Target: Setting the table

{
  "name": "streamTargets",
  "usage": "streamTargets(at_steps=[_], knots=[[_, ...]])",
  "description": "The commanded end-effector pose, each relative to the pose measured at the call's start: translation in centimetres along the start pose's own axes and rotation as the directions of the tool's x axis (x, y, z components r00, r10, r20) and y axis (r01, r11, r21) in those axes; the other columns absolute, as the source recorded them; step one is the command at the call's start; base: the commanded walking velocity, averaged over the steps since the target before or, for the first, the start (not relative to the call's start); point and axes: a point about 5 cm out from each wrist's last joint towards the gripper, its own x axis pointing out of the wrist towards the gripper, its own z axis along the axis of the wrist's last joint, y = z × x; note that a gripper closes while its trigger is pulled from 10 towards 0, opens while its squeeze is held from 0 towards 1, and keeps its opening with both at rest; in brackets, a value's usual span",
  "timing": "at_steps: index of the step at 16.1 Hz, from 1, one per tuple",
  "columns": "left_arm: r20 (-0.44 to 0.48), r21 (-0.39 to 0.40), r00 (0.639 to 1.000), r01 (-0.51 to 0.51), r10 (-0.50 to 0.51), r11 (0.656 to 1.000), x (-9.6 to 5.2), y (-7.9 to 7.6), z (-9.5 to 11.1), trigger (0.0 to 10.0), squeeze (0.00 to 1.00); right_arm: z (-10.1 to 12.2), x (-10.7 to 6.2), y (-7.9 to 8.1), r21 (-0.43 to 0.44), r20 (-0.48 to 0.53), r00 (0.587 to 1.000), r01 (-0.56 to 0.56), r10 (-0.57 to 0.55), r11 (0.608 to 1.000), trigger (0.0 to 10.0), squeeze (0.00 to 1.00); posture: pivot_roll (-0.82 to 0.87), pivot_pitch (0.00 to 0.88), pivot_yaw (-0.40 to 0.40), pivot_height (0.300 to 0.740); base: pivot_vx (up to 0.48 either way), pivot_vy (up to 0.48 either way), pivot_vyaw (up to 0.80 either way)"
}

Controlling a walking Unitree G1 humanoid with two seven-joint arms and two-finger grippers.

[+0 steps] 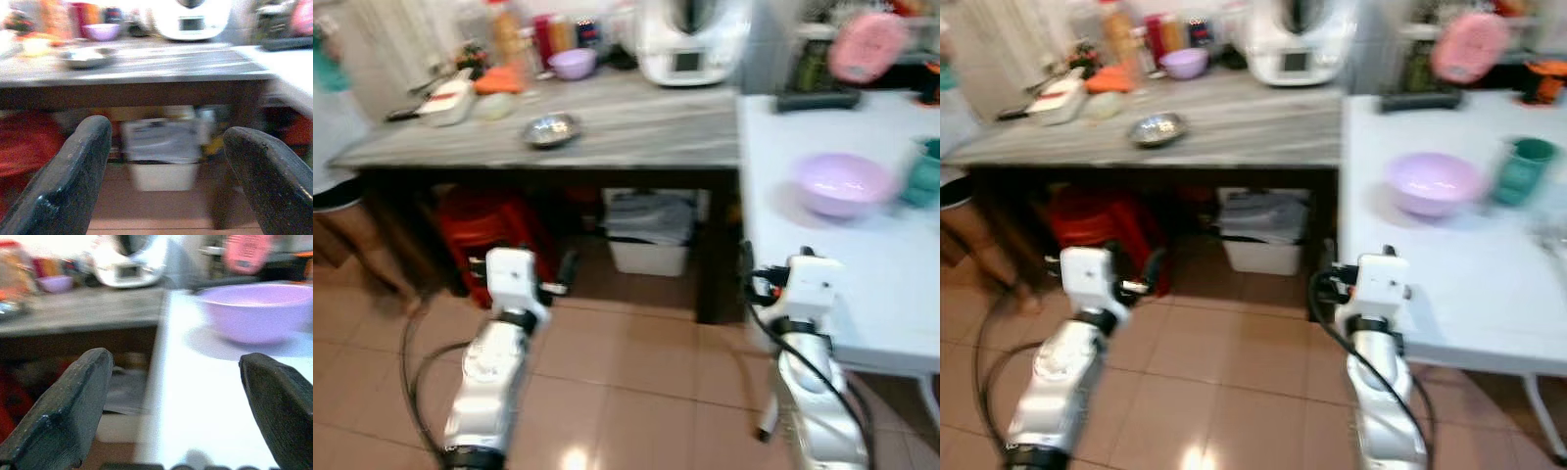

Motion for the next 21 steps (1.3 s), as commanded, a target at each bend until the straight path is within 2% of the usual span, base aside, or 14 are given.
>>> streamTargets(at_steps=[1, 7, 11, 14, 21], knots=[[0.004, 0.022, 1.0, -0.014, 0.014, 1.0, 0.0, 0.7, 0.3, 10.0, 0.0, 0.4, 0.2, 0.4, 0.014, 0.016, 1.0, -0.005, 0.005, 1.0, 10.0, 0.0, -0.03, 0.0, 0.126, 0.74, 0.0, -0.379, -0.45], [0.004, 0.017, 1.0, -0.01, 0.01, 1.0, 0.1, 0.5, 0.2, 10.0, 0.0, 0.4, 0.2, 0.4, 0.012, 0.018, 1.0, -0.003, 0.003, 1.0, 10.0, 0.0, -0.03, 0.0, 0.127, 0.74, 0.0, -0.447, -0.07], [0.031, 0.006, 0.999, 0.024, -0.024, 1.0, 0.2, 0.3, 0.5, 10.0, 0.0, 0.5, 0.2, 0.4, 0.01, 0.021, 1.0, -0.004, 0.004, 1.0, 10.0, 0.0, -0.03, 0.0, 0.128, 0.74, 0.0, 0.0, 0.0], [0.034, -0.031, 0.997, 0.069, -0.068, 0.997, 0.1, 0.2, 0.6, 10.0, 0.0, 0.5, 0.4, 0.6, 0.006, 0.026, 1.0, -0.008, 0.008, 1.0, 10.0, 0.0, -0.03, 0.0, 0.127, 0.74, 0.0, 0.0, 0.0], [0.047, -0.073, 0.991, 0.13, -0.127, 0.989, 0.0, -0.6, 0.6, 10.0, 0.0, 0.7, 0.4, 0.6, -0.01, 0.037, 0.999, -0.017, 0.017, 1.0, 10.0, 0.0, -0.04, 0.0, 0.126, 0.74, 0.322, 0.0, 0.0]])
